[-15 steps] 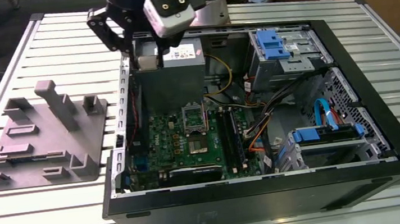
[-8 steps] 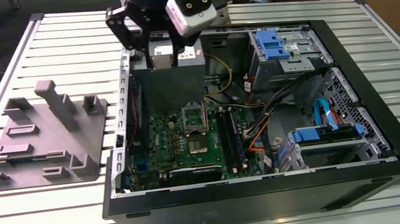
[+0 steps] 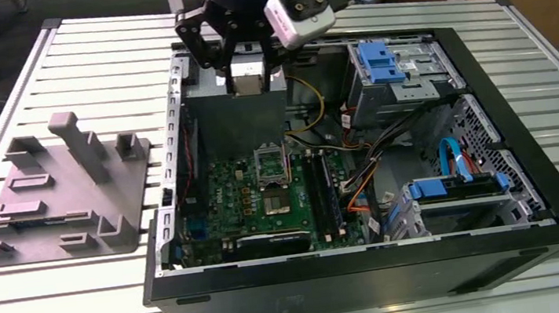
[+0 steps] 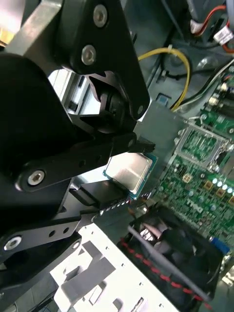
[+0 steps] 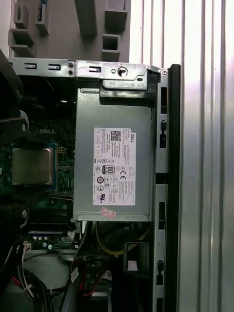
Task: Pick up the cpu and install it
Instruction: 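Pick up the cpu and move it towards the insertion slot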
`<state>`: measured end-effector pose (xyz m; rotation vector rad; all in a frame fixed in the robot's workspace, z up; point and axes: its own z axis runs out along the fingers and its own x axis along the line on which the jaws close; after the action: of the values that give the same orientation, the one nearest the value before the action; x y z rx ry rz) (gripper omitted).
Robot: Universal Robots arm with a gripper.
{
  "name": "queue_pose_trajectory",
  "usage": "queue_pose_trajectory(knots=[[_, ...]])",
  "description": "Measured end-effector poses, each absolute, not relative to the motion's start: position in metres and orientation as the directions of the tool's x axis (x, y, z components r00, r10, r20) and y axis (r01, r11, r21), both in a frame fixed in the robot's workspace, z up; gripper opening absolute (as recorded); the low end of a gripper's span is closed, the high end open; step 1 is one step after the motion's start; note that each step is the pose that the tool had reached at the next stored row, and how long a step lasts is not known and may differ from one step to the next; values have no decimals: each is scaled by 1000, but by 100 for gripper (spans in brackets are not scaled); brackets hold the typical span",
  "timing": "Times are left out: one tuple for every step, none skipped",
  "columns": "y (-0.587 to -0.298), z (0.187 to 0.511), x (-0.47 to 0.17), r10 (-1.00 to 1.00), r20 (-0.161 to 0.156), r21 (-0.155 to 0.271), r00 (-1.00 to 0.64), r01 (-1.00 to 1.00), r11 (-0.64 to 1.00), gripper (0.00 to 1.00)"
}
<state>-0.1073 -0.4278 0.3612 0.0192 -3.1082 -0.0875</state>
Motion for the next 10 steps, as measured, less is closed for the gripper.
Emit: queue_pose_trajectory(knots=[[-428, 361, -105, -13, 32, 56, -999, -12, 998, 47], [-428, 361, -103, -13, 32, 56, -999, -12, 998, 47], [-428, 361, -103, -13, 32, 56, -999, -12, 998, 47], [-428, 361, -103, -13, 32, 56, -999, -12, 998, 47], [-428, 361, -103, -13, 32, 56, -999, -11, 998, 47], [-428, 361, -103, -13, 32, 56, -999, -11, 998, 47], [-428, 361, -103, -13, 32, 56, -999, -11, 998, 47], [-428, 361, -103, -13, 32, 56, -999, -11, 998, 47], [-428, 361, -103, -13, 32, 56, -999, -12, 998, 47], [-428, 361, -103, -13, 32, 56, -999, -11, 998, 47]])
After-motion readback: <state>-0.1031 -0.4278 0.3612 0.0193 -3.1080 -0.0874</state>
